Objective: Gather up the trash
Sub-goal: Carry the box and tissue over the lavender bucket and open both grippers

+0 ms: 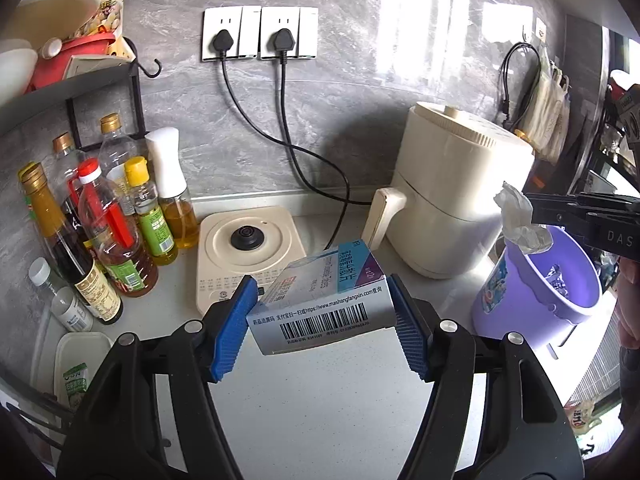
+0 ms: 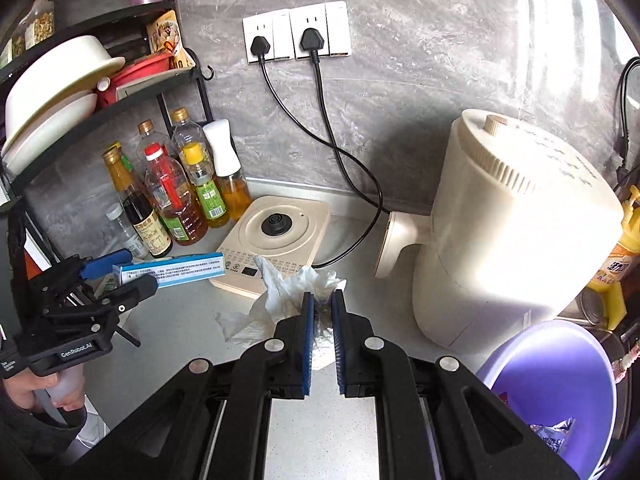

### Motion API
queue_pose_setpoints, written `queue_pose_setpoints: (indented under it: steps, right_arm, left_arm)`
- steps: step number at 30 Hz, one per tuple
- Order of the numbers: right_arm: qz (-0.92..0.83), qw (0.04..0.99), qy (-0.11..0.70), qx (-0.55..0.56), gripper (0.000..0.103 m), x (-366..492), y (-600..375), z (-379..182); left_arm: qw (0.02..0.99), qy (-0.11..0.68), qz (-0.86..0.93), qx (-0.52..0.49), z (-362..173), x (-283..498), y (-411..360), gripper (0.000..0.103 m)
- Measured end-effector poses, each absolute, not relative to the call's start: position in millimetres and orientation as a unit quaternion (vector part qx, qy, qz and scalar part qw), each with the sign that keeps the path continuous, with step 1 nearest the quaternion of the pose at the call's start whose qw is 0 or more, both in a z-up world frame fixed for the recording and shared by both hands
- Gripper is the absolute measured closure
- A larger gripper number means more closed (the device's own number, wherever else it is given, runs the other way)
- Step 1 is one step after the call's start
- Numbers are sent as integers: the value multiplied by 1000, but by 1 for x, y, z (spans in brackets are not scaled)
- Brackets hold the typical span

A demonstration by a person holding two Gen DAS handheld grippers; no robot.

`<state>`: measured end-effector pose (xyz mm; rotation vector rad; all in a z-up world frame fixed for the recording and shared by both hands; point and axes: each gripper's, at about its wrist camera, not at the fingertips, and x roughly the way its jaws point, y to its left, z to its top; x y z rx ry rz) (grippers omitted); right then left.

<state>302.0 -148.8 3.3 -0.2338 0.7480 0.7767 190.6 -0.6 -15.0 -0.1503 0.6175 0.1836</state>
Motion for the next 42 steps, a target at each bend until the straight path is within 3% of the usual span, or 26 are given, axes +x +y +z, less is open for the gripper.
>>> queue_pose_setpoints:
  steps: [20, 22, 25, 31, 42]
  right_arm:
    - [267, 890, 357, -98, 92, 321, -298, 31]
    - [256, 891, 363, -92, 87, 326, -310, 28]
    - [257, 886, 375, -90, 49, 331, -322, 24]
    - [253, 881, 384, -114, 41, 328, -345, 28]
    - [219, 890, 394, -69, 40, 318, -405, 19]
  left_arm:
    - [955, 292, 7, -43, 6, 223, -101, 37]
    - [958, 285, 1, -39, 13, 223, -109, 37]
    - [961, 276, -13, -30, 23, 226, -121, 37]
    - [962, 268, -48, -13, 36, 241, -149, 37]
    - [952, 272, -135, 32, 40, 277, -219, 37]
